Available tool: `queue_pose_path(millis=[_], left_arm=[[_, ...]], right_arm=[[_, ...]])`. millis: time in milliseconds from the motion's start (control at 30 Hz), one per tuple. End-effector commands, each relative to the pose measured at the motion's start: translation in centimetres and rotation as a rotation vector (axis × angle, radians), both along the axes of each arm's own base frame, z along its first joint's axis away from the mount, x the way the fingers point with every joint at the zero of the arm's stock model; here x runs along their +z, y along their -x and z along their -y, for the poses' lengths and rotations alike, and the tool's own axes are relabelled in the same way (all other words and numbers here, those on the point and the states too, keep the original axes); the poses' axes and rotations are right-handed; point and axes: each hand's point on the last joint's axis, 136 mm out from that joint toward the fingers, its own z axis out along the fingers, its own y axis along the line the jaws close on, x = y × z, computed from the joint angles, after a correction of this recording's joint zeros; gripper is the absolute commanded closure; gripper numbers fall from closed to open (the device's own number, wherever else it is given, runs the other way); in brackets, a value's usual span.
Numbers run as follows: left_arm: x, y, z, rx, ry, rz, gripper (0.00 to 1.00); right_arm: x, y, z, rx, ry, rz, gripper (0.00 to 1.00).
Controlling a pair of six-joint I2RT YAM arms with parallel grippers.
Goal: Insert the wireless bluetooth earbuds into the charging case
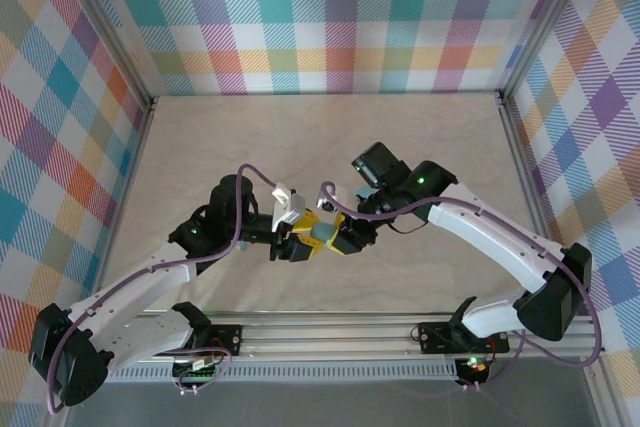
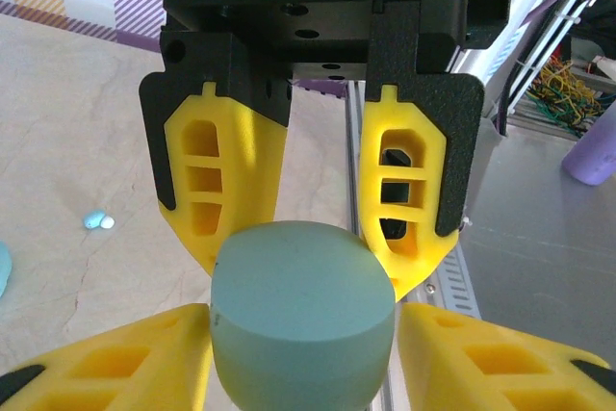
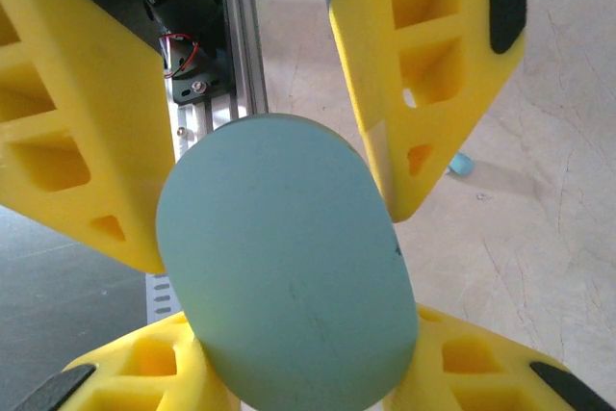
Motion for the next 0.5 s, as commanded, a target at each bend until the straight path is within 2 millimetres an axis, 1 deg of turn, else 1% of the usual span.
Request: queue_pose_path(millis=[0,67,200,467], left_arm=[[1.22,0.91,0.31,-0.045,0.021,0.021,0.46],[1.16,0.91,0.33,-0.046,0.02,0.02,0.46],[1.18,0.97,0.44,-0.056,0.025,0.014,0.52],[0.84,0.79,0.63,-0.061,0.016,0.006,0.47]], right_arm=[[1.64,0.42,-0.54,0.028,-0.055,0.01,0.77],[1.63,0.44,-0.55,0.028,-0.054,0.007,0.77],[1.84,0.56,-0.58,0.029,-0.059,0.001,0.78],[1.84,0.54,-0.53,0.032,-0.053,0.004,0.78]])
